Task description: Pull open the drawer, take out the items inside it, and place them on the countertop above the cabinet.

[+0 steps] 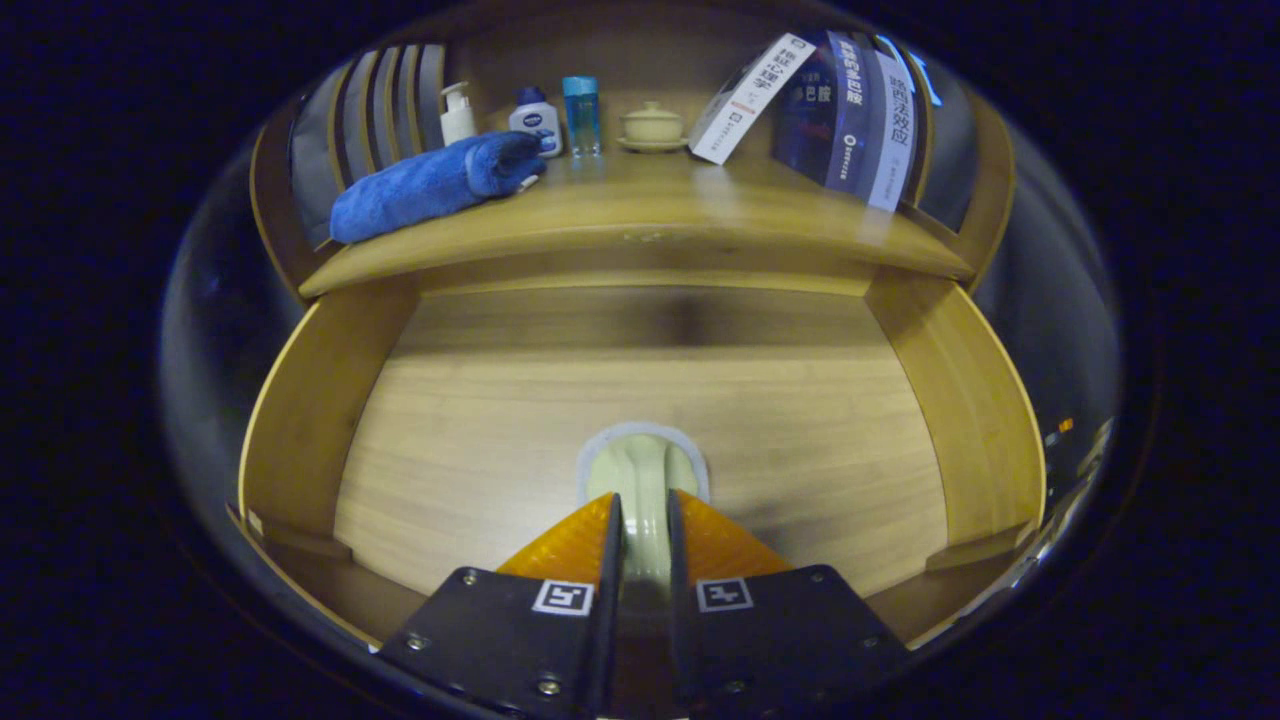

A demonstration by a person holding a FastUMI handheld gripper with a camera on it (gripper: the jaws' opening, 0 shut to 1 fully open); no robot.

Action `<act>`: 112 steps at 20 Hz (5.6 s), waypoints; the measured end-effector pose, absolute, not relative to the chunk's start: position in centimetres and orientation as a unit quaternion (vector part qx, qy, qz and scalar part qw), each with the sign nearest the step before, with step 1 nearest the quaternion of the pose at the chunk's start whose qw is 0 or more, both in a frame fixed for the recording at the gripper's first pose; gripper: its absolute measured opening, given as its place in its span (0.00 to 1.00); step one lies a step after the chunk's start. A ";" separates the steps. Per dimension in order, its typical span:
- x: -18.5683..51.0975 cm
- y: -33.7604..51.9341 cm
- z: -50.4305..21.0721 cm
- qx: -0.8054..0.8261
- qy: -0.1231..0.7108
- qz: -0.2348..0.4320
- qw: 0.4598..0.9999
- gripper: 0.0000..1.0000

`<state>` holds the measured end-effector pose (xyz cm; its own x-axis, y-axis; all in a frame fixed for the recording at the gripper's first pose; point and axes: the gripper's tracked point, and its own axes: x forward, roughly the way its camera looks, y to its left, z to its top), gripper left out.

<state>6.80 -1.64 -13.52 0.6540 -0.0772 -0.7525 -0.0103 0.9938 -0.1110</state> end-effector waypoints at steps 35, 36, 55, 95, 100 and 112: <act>20.4 0.3 11.0 -0.041 0.159 -0.040 0.986 0.07; 21.3 0.4 9.8 -0.039 0.173 -0.041 0.983 0.07; 32.6 0.8 1.3 0.077 0.207 -0.054 0.974 0.12; -5.1 -2.4 15.8 -0.003 -0.021 -0.048 0.999 0.98; -7.1 -1.6 8.6 -0.001 0.000 -0.038 0.999 0.98; -7.3 0.8 -10.5 -0.014 0.091 -0.027 0.995 0.99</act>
